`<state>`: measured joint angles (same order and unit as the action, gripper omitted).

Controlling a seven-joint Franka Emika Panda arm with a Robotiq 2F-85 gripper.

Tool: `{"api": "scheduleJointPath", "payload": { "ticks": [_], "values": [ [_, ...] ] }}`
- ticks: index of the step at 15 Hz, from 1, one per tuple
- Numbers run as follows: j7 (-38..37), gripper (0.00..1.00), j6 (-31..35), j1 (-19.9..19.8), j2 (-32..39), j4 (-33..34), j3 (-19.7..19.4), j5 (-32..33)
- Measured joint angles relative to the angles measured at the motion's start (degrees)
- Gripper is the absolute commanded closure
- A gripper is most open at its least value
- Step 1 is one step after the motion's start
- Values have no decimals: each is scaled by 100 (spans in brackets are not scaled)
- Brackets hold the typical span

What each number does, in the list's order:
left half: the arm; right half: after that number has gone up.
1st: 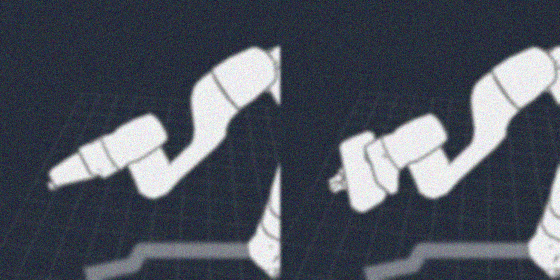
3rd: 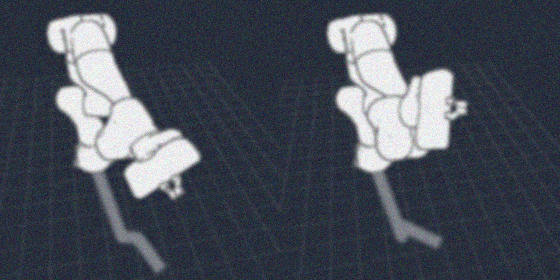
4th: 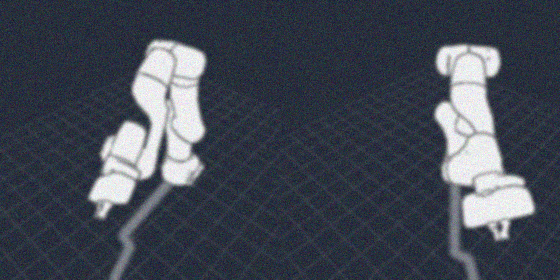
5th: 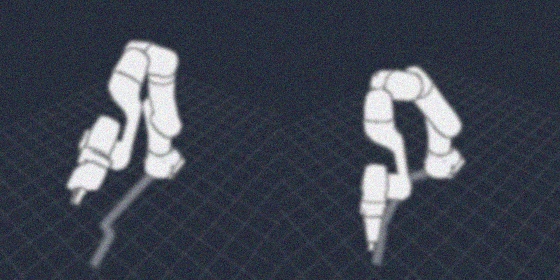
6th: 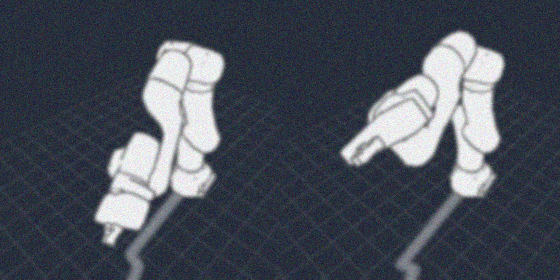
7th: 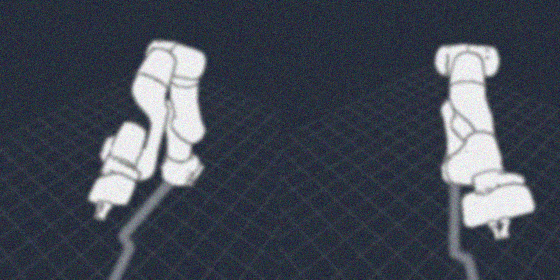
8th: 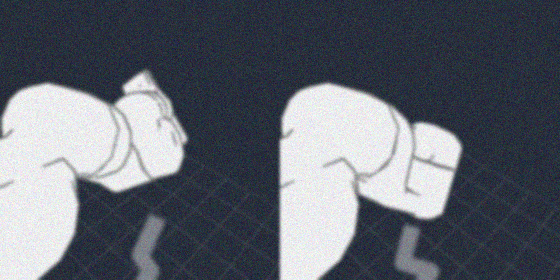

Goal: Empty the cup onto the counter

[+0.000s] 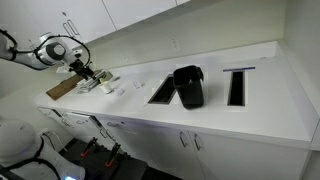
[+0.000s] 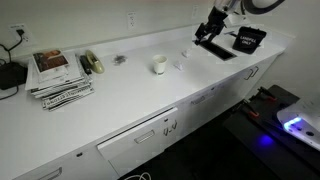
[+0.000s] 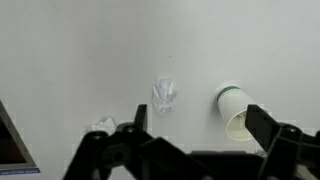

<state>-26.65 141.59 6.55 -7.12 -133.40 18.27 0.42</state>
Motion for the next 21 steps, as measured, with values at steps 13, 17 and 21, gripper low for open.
{"api": "scheduleJointPath", "payload": {
  "ticks": [13,17,21],
  "values": [
    [-1109,0,182,1034,2890,2564,-855,1003],
    [-1109,0,82,1298,3359,3054,-1086,991],
    [-1109,0,-53,1436,3684,3388,-1194,947]
  ]
}}
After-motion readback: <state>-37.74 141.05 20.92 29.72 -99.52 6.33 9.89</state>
